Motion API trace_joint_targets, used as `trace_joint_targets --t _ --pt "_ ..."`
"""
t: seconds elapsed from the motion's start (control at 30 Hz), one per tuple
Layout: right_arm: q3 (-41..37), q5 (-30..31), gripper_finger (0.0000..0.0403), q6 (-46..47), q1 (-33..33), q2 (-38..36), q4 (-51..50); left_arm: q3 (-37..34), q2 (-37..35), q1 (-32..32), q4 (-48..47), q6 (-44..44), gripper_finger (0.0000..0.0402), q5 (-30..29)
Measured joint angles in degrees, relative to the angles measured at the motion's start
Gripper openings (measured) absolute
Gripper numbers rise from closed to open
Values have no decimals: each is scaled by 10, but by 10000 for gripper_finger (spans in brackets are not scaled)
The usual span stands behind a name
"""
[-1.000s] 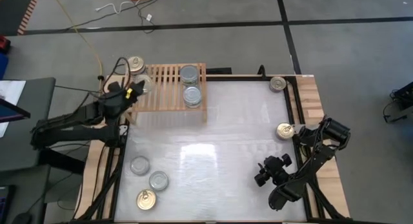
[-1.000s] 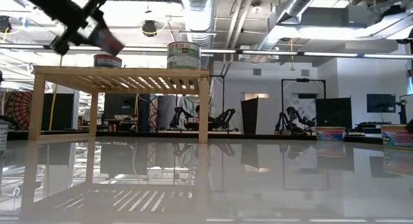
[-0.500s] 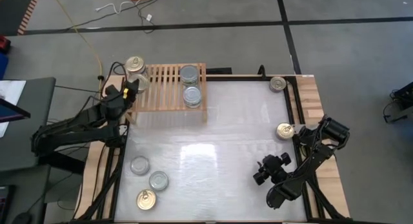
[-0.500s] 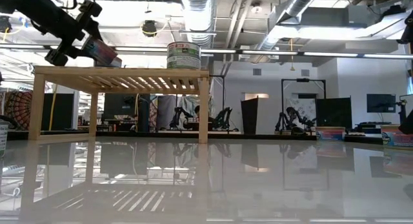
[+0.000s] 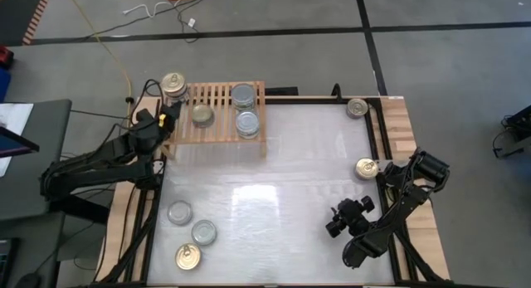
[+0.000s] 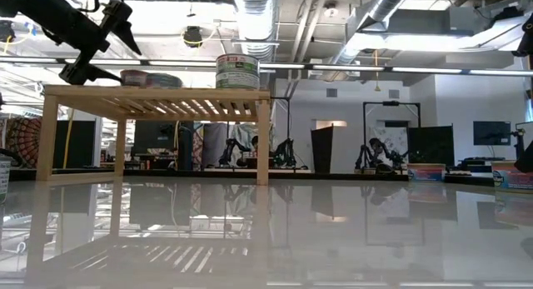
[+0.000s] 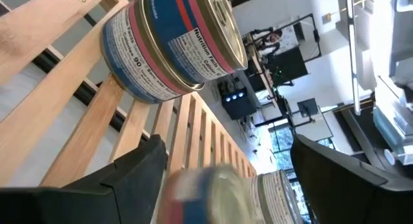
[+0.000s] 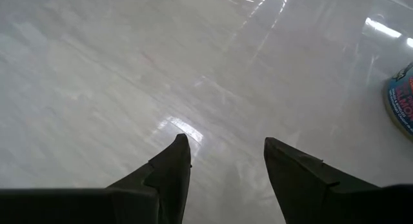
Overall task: Stack canned seafood by type on shelf
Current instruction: Put the blue tuna can on the shelf
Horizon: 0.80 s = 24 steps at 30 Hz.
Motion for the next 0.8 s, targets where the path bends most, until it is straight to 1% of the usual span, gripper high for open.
trace_joint_targets --t 0.17,0.27,0.4,0.6,0.8 --pt "0 0 221 -1 0 0 0 4 -5 -1 -2 40 311 29" --pt "0 0 221 -1 0 0 0 14 -1 -5 -8 79 311 59" --pt "0 0 221 -1 0 0 1 23 13 -32 -4 126 311 75" --pt "0 0 221 0 0 0 6 24 49 -91 7 191 311 53" --pt "0 0 221 1 0 0 12 24 94 -158 91 283 311 22"
